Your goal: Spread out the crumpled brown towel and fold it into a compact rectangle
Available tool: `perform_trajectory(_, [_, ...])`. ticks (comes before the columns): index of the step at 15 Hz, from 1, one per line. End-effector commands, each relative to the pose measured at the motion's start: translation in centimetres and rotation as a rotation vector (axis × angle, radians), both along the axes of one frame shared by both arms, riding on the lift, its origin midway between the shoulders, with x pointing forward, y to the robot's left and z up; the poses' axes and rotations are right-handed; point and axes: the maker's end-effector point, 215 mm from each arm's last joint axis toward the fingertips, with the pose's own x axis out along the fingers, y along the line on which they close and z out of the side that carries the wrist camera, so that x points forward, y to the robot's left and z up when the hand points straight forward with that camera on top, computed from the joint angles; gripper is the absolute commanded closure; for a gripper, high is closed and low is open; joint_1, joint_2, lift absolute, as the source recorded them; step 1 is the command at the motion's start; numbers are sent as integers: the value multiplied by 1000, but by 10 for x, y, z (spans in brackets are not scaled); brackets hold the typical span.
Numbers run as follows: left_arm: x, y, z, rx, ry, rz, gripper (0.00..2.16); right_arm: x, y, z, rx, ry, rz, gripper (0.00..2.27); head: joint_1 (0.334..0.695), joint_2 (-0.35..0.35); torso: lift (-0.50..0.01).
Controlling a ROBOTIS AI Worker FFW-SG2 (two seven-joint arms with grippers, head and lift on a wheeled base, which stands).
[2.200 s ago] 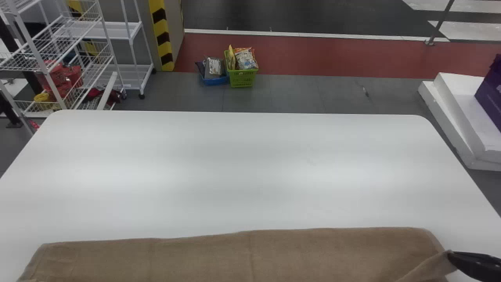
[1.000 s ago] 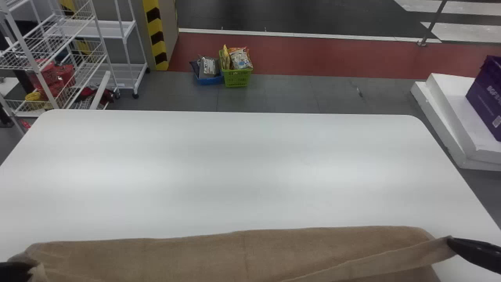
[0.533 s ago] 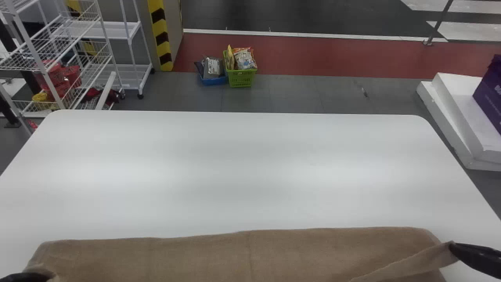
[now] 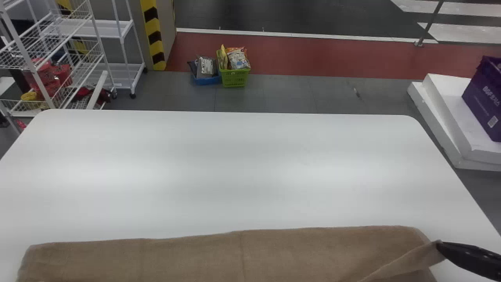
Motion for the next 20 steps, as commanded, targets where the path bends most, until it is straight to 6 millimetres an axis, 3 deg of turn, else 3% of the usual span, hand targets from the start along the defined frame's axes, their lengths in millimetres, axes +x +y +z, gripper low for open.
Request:
perform_trajectory(1, [-1, 0, -10, 29, 14, -2, 1723, 0, 2, 1, 5, -3, 3, 1021, 695, -83, -127])
perform_trajectory(15, [-3, 40, -25, 138, 49, 71, 1696, 1, 8, -4, -1, -7, 25, 1021, 695, -9, -127])
perform_trajectory(16, [-2, 47, -14, 131, 23, 89, 1359, 1, 8, -5, 0, -6, 26, 1021, 695, -3, -127])
perform_trajectory(18, [1, 54, 6, 126, -25, 113, 2, 1, 8, -6, -3, -3, 27, 1021, 695, 13, -127])
perform_trajectory(20, [2, 56, 17, 117, -49, 120, -2, 1, 9, -8, -13, -5, 36, 1021, 695, 38, -127])
